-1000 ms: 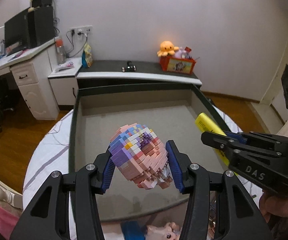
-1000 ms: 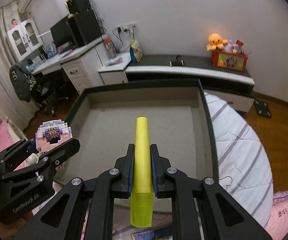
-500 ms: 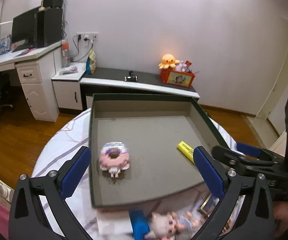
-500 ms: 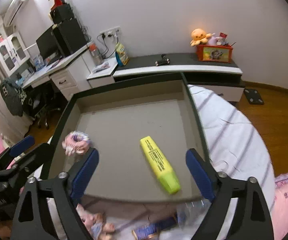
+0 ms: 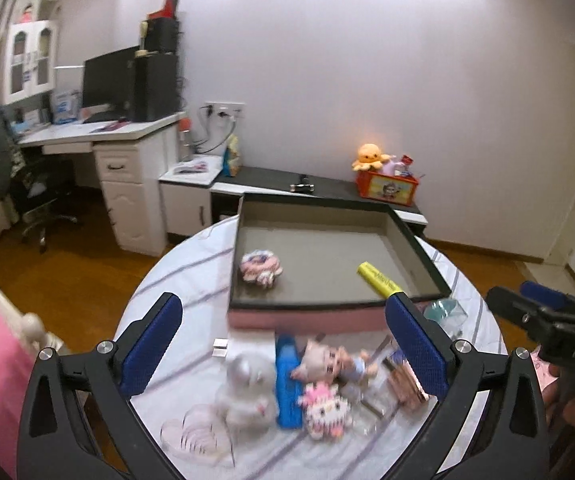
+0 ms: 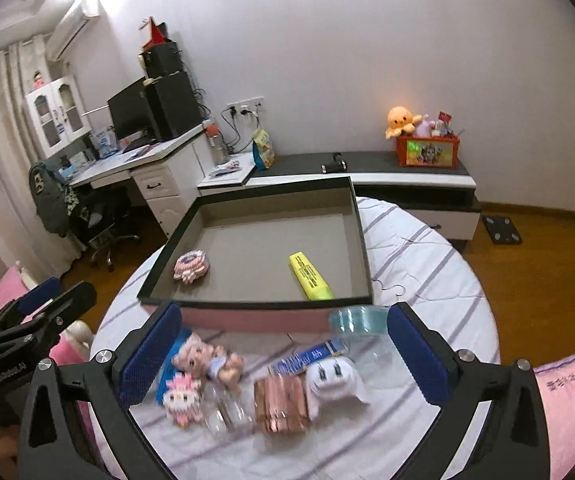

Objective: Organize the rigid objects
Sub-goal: 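Grasp the white astronaut with the left tool while the right tool grasps the white plug adapter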

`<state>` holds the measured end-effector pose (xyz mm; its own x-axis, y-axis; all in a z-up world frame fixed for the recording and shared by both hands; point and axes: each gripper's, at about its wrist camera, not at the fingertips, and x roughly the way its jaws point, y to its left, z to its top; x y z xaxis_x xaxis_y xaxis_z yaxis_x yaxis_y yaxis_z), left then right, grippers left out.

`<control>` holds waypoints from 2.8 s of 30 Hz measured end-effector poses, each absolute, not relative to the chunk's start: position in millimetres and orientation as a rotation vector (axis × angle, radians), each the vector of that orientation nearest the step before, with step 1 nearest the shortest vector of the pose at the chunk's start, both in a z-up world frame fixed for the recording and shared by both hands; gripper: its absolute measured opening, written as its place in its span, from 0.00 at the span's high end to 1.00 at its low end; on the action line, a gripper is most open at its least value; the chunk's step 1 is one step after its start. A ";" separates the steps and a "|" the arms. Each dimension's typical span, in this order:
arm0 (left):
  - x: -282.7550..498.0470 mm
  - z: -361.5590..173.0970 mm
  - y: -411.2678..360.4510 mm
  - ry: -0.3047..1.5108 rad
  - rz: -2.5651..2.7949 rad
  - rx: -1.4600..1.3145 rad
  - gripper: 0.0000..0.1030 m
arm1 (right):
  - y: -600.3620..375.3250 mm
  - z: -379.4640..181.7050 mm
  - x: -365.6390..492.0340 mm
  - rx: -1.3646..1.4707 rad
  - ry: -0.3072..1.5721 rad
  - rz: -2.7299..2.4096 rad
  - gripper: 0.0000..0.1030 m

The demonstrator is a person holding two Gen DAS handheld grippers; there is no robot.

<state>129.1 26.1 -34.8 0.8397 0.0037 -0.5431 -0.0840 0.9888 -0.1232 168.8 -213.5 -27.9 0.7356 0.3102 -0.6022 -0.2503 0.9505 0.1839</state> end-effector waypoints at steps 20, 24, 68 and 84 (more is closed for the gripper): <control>90.0 -74.0 22.1 0.629 -0.027 -0.058 0.00 | -233.2 -63.6 112.7 0.117 0.726 0.155 0.00; 95.3 -81.5 27.9 0.645 -0.021 -0.093 0.00 | -229.0 -63.0 117.3 0.084 0.736 0.156 0.00; 176.7 -159.5 56.9 0.847 -0.021 -0.160 0.46 | -230.6 -148.7 203.9 0.052 0.952 0.216 0.47; 162.1 -140.4 52.1 0.812 -0.060 -0.152 0.56 | -241.6 -124.7 190.1 0.079 0.908 0.230 0.48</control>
